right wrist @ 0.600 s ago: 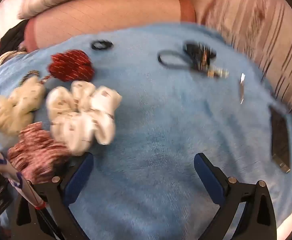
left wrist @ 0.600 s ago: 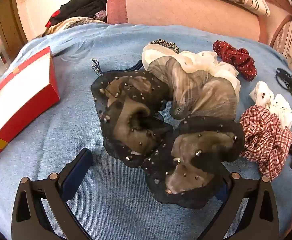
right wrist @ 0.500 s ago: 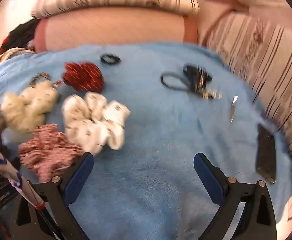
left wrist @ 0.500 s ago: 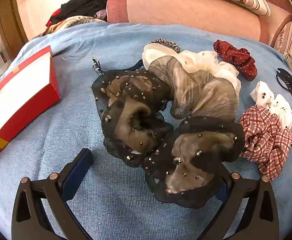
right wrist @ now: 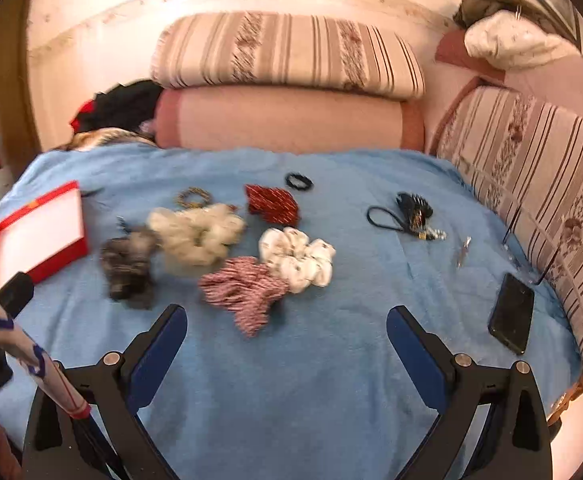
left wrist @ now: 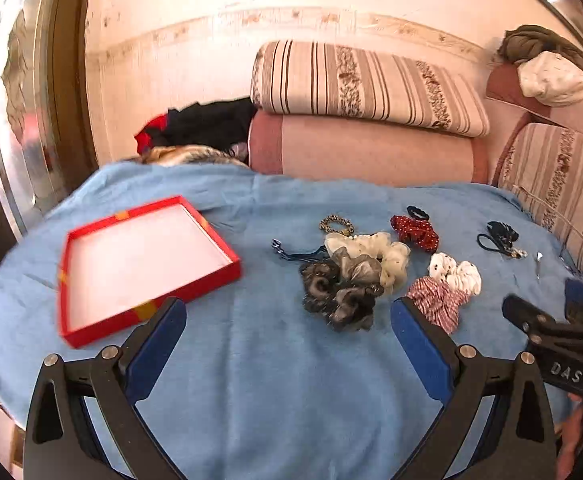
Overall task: Organize jewelry
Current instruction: 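Move both tools toward the scrunchies on the blue bedspread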
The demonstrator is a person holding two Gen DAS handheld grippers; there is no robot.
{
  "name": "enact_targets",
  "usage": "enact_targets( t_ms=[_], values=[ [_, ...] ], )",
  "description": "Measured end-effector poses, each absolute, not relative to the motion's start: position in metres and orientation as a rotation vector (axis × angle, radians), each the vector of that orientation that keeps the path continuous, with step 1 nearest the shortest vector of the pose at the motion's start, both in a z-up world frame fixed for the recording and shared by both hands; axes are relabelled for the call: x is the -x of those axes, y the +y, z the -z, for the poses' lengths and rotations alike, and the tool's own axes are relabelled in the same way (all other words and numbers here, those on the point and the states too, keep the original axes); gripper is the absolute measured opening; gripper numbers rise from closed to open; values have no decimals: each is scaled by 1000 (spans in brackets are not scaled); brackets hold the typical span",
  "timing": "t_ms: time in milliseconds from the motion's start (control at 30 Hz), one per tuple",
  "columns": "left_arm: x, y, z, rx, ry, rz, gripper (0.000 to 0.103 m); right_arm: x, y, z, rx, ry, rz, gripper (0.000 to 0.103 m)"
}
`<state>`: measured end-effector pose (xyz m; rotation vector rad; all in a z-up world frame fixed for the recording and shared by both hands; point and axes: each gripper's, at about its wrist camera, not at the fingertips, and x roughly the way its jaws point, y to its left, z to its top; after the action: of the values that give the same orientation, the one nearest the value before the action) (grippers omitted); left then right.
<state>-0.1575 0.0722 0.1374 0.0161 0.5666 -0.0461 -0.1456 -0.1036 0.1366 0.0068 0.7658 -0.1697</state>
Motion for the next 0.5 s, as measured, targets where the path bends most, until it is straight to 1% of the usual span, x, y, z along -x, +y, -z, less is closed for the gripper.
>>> enact_targets(
  t_ms=[200,333,500],
  values=[
    [181,93,-134,6,570,33,102,173,-73,-153,39,718,125,101],
    [183,101,-130,29,584,34,102,175,-58,-153,79,728,127,101],
    [185,103,-130,31,572,37,102,177,-57,-159,59,721,123,101]
  ],
)
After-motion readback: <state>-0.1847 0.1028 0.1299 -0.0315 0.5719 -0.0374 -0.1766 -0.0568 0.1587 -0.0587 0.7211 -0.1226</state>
